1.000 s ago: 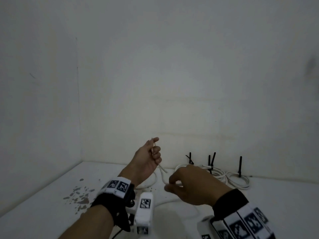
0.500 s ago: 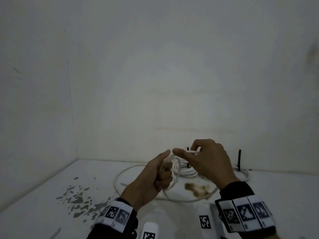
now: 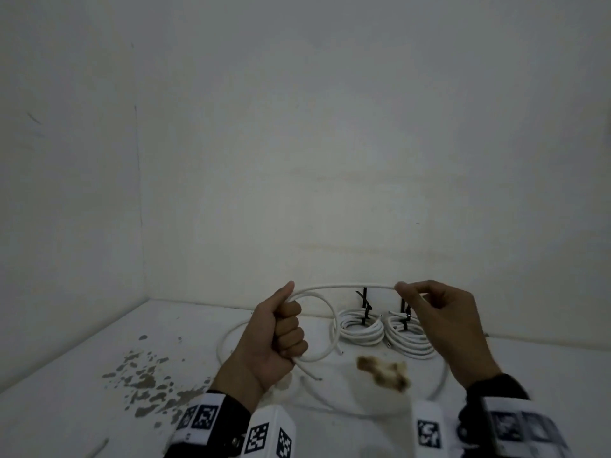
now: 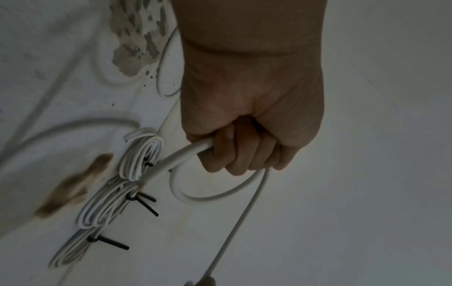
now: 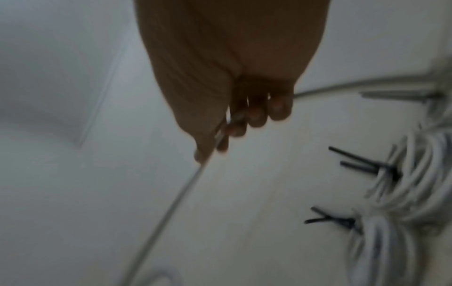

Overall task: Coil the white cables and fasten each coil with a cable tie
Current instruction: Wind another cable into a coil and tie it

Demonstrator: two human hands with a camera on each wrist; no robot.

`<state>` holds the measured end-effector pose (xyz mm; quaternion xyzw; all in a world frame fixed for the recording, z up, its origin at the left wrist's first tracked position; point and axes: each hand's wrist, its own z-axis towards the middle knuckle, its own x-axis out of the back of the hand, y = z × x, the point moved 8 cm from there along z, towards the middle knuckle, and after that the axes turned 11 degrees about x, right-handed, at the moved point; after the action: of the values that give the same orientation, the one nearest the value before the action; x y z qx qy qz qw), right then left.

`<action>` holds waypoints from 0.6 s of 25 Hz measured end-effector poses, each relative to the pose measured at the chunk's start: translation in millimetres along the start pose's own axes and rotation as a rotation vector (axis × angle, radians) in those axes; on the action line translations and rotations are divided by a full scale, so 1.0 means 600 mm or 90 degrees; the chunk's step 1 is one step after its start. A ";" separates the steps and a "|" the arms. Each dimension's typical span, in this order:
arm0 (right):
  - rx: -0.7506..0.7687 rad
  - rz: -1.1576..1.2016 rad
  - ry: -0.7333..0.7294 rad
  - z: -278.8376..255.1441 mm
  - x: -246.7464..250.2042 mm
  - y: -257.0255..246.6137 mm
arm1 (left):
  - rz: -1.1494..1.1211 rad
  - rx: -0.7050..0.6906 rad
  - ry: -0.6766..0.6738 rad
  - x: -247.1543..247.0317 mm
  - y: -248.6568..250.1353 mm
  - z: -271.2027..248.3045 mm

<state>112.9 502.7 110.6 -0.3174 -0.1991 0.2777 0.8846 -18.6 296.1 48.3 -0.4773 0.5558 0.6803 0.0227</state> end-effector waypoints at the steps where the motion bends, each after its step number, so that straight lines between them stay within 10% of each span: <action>1: 0.017 -0.132 0.053 0.000 0.011 0.001 | -0.014 -0.012 0.002 0.004 0.004 0.001; 8: 0.013 -0.121 -0.349 -0.035 -0.095 0.025 | -0.225 -0.152 0.038 0.078 0.075 -0.013; 15: 0.087 -0.306 -0.397 -0.050 -0.151 -0.014 | -0.260 -0.228 0.072 0.098 0.091 -0.024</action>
<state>62.6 427.8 79.0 -0.1026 -0.5079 0.1587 0.8404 -72.1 234.4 49.7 -0.6131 0.3190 0.7214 0.0437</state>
